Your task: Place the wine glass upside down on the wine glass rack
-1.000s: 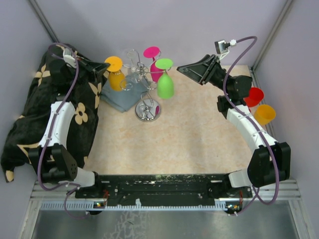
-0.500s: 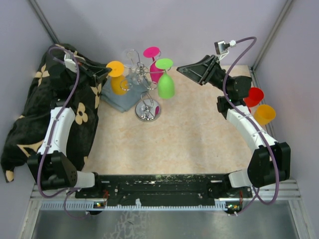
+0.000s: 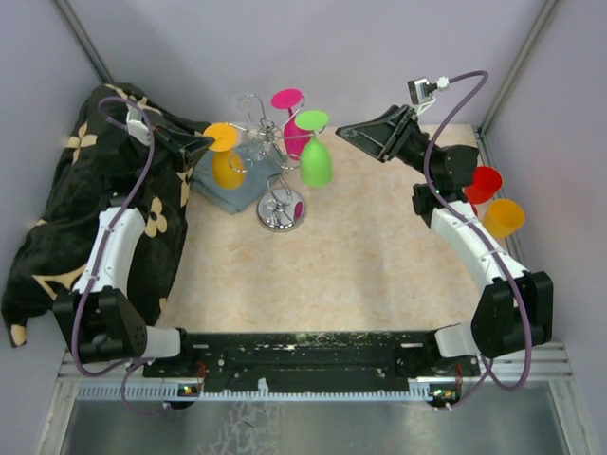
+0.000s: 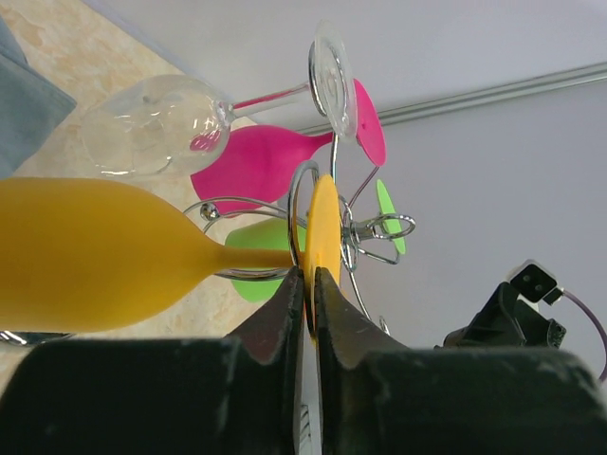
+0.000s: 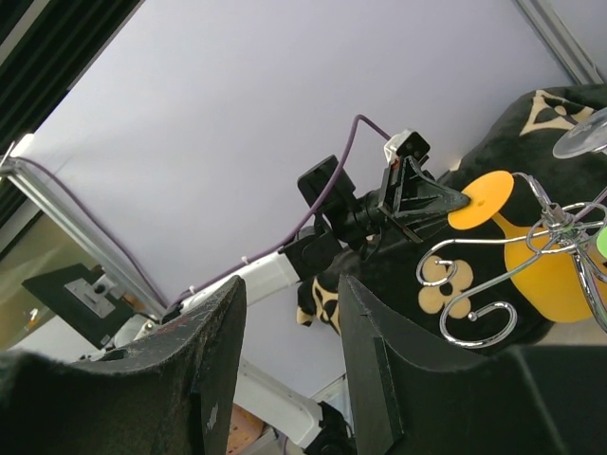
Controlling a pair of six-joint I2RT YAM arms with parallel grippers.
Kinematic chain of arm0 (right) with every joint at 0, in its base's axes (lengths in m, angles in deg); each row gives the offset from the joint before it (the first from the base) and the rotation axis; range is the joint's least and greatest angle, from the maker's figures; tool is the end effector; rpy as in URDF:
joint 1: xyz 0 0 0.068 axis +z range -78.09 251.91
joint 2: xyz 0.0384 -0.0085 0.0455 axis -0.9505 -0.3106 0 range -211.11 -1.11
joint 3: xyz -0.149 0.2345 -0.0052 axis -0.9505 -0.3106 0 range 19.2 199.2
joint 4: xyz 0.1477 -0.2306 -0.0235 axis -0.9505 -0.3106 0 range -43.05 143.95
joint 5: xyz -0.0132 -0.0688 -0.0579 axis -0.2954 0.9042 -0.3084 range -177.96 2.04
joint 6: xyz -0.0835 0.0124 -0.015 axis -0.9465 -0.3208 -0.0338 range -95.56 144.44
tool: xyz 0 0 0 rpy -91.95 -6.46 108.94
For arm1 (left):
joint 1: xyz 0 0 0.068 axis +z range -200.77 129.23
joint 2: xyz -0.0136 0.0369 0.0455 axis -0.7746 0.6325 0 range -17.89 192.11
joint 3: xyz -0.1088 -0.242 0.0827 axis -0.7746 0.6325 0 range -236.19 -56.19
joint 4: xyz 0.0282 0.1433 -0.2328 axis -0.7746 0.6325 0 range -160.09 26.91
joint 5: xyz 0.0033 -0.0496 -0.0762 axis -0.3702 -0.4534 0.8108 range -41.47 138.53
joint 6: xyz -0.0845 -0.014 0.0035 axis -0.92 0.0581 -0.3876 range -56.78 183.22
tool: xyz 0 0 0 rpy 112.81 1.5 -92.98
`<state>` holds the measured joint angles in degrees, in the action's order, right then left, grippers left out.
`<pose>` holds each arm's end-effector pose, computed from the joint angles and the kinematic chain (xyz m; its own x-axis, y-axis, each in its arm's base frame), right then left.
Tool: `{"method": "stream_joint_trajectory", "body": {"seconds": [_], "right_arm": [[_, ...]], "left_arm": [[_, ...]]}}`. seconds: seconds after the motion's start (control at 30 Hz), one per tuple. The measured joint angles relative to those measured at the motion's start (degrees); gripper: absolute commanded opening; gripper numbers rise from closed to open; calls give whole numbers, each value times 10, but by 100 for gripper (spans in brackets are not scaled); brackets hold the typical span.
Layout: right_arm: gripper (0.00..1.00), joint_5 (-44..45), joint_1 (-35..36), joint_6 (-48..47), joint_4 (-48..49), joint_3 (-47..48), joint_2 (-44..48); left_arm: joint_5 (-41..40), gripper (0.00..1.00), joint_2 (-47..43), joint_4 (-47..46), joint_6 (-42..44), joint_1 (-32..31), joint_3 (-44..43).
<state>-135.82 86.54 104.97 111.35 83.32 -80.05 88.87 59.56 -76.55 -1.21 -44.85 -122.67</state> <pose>0.3015 0.1365 0.4538 -0.5806 0.5324 -0.6160 -0.7606 -0.0847 0.6437 0.3617 -0.0118 0.3756 -0.5419 -0.7474 -0.3844 0.1725 0.3487 -0.9212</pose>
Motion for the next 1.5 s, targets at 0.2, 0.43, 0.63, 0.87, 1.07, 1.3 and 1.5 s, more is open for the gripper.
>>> {"method": "stream_joint_trajectory", "body": {"seconds": [0.2, 0.43, 0.63, 0.87, 1.07, 1.3, 1.5], "right_arm": [[44, 0, 0, -5, -2, 0, 3], [44, 0, 0, -15, -11, 0, 8], [44, 1, 0, -43, -43, 0, 14], [44, 2, -3, -82, -99, 0, 21], [44, 15, -17, -171, -253, 21, 36], [44, 157, -33, -388, -619, 212, 38], [44, 298, -36, -502, -803, 336, 10]], "left_arm": [[9, 33, -2, 0, 3, 0, 2], [15, 46, -9, 1, 7, 0, 4], [14, 52, -24, 25, 29, 0, 4], [6, 53, -45, 87, 70, 3, 4], [-14, 53, -82, 151, 120, 13, 3], [-38, 52, -108, 182, 158, 16, -29], [-48, 52, -110, 181, 170, 17, -60]]}}
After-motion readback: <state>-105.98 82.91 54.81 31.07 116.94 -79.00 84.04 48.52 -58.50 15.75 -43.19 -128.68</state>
